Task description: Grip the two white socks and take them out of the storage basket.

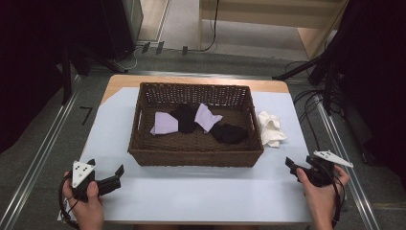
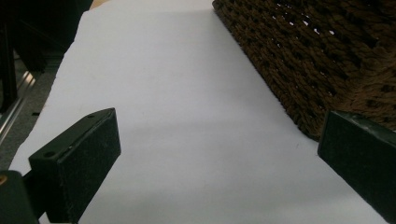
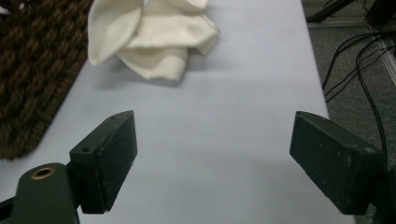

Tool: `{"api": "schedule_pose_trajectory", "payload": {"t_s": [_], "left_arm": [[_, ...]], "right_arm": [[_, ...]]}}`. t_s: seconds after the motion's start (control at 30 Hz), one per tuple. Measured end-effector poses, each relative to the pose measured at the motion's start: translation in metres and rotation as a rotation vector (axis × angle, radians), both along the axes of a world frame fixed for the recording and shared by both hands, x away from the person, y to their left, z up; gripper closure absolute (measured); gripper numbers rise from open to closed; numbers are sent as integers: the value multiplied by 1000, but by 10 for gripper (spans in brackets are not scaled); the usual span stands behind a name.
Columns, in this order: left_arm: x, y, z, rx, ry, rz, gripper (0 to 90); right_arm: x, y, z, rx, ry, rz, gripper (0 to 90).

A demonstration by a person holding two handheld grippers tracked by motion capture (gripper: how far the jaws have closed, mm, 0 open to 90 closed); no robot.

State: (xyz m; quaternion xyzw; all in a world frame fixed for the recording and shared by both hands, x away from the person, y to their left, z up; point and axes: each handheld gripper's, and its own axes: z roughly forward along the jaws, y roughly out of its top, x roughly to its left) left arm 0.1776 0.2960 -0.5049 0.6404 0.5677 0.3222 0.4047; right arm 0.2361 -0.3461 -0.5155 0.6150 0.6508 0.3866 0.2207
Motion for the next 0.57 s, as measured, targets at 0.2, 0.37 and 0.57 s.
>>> {"api": "schedule_pose_trajectory", "payload": {"t_s": [0.2, 0.37, 0.57], "left_arm": [[0, 0, 0, 5, 2, 0, 3], [-2, -1, 0, 6, -11, 4, 3], [-1, -1, 0, 14, -4, 2, 3]], "right_arm": [[-32, -20, -12, 34, -59, -27, 149], [-41, -20, -13, -1, -83, -20, 149], [-44, -21, -15, 25, -85, -39, 165]]}}
